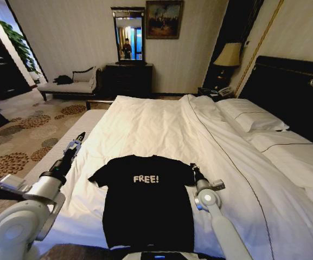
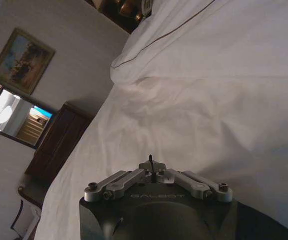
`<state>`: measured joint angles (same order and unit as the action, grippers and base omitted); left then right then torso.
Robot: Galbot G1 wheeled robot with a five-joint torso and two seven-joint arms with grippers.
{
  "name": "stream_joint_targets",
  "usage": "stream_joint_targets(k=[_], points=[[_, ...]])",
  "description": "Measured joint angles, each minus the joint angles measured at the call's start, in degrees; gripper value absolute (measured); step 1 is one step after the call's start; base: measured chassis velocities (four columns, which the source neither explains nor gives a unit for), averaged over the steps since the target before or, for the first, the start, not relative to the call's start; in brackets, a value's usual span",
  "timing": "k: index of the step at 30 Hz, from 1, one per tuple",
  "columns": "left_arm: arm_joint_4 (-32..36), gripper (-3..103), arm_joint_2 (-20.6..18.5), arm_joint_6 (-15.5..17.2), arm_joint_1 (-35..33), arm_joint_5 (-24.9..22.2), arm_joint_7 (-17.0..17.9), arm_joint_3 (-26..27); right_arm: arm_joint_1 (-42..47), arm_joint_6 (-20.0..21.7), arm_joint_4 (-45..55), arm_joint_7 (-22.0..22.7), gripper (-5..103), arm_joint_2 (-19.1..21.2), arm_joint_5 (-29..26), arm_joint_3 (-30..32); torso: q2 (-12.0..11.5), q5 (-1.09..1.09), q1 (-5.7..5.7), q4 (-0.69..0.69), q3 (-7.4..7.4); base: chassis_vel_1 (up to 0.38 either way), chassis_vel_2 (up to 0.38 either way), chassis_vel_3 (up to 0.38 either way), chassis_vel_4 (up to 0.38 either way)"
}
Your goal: Fold the clothes on the bed.
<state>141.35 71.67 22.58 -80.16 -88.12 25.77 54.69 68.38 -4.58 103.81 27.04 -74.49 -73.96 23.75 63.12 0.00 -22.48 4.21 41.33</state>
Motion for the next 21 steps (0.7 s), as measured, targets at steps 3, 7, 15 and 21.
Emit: stream_joint_targets(k=[3, 7, 15, 21], points=[[-0.36, 100, -0.59, -0.06, 0.02, -0.14, -0.04, 0.24, -2.06, 0.02, -0.97, -0.26, 0, -0.28, 0.69, -2.24, 0.0, -0.01, 0.0, -0.01, 0.0, 0.0, 0.0, 0.0, 0.0], [-0.41, 100, -0.67, -0.08, 0.02, -0.16, -0.05, 0.25, -3.3, 0.02, -2.05, -0.68, 0, -0.35, 1.47, -4.3, 0.0, 0.0, 0.0, -0.01, 0.0, 0.0, 0.0, 0.0, 0.0], [-0.44, 100, -0.31, -0.09, -0.14, 0.05, -0.06, -0.12, -6.34, -0.17, -5.66, -2.1, 0, -1.28, 3.72, -10.11, 0.0, 0.0, 0.0, 0.0, 0.0, 0.0, 0.0, 0.0, 0.0], [-0.51, 100, -0.4, -0.09, -0.41, 0.11, -0.06, 0.2, -8.89, -0.5, -9.46, -3.26, 0, -3.17, 5.72, -14.44, 0.0, 0.0, 0.0, -0.01, 0.0, 0.0, 0.0, 0.0, 0.0]])
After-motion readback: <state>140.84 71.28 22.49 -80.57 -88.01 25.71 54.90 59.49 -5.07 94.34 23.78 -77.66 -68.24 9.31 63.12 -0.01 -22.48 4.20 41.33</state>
